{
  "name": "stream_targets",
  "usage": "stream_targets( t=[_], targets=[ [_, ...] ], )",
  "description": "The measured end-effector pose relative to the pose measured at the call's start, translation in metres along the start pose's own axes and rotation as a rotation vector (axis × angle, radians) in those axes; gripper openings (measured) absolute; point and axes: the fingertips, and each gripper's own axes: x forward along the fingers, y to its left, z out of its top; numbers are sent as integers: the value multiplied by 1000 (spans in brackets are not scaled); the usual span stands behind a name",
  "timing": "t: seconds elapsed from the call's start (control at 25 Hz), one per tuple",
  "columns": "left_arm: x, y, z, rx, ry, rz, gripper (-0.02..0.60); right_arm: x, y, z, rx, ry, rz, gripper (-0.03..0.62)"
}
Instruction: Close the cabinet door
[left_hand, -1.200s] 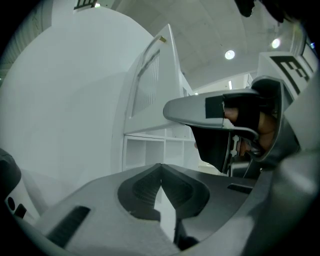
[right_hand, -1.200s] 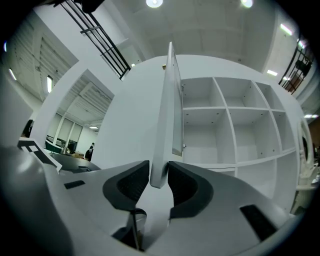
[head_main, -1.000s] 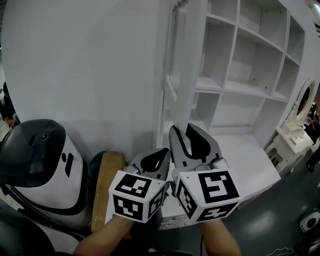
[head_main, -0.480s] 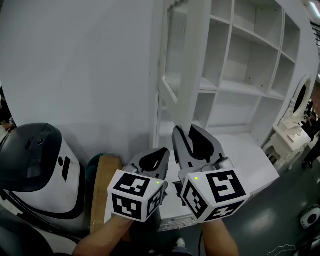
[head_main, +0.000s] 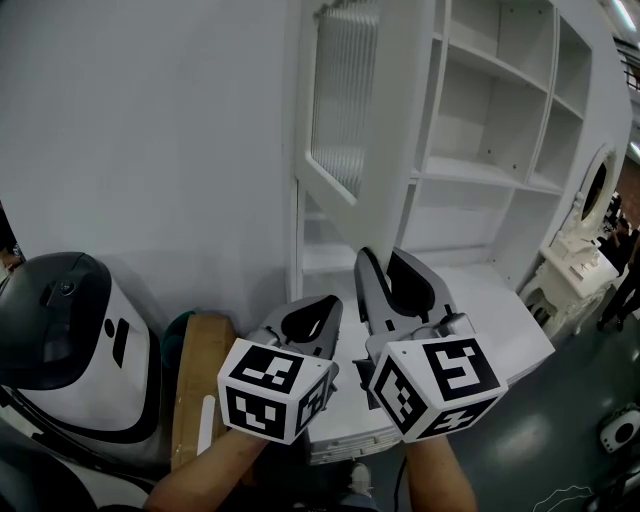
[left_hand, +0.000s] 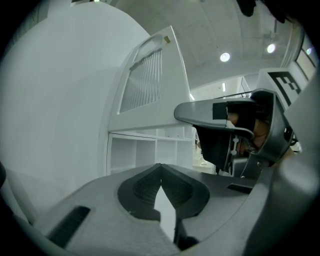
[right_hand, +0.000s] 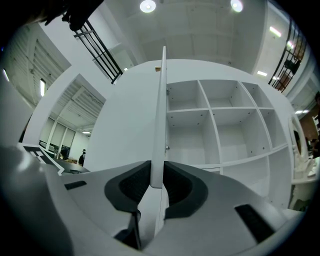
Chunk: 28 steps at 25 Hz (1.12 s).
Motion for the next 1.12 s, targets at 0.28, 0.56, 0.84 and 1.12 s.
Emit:
stream_targets(
  t=[0.28, 0.56, 0.84, 1.12],
  targets=[
    [29, -12, 2, -3, -6, 0, 12, -1, -22, -1, 3, -6, 44, 80],
    [58, -23, 5, -6, -9, -2, 12, 1, -58, -5, 31, 4, 67, 80],
    [91, -26, 4, -11, -3, 3, 12, 8, -88, -7, 68, 5, 104, 83],
    [123, -30, 6, -10, 1, 6, 12, 17, -117, -12, 95, 16, 158, 91]
  ],
)
